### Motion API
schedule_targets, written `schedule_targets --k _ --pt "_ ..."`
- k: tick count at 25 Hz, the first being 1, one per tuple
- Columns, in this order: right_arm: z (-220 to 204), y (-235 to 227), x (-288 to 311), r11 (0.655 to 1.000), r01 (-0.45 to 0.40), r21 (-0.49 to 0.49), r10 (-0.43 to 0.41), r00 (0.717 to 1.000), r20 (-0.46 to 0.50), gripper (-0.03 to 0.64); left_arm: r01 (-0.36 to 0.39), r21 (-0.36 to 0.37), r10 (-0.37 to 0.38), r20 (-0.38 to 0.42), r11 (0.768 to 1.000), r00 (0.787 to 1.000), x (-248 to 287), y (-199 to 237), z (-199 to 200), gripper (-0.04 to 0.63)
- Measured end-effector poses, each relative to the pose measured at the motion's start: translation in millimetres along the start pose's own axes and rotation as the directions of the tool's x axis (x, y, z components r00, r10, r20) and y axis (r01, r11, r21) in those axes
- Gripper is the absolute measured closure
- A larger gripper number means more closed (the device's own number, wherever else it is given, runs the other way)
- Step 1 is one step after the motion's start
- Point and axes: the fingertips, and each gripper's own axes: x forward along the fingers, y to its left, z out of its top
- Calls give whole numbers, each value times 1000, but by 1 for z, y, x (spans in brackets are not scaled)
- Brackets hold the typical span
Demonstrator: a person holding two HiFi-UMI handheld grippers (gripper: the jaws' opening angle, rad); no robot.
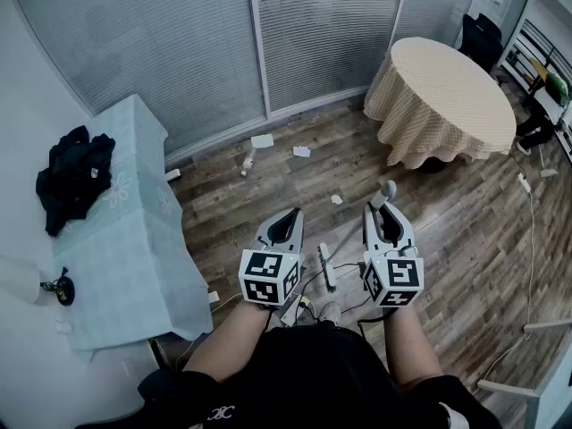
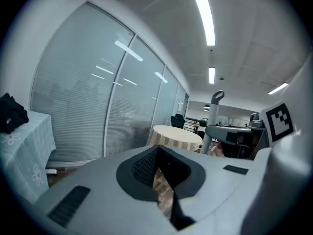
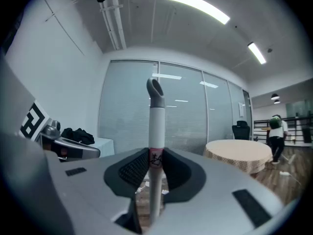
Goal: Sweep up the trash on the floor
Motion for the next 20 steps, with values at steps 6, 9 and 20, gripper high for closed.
schedule_targets --k 6,9,20 --pt "-5 28 1 1000 -11 3 11 1000 -13 520 0 -9 0 -5 1000 1000 -15 17 -5 598" --pt "-2 38 3 1000 -4 6 4 1000 -3 520 3 -12 -3 -7 1000 1000 -22 27 -5 598" --pt "5 95 36 999 14 -39 -15 1000 -11 520 -38 -43 38 0 998 999 -71 104 -8 598"
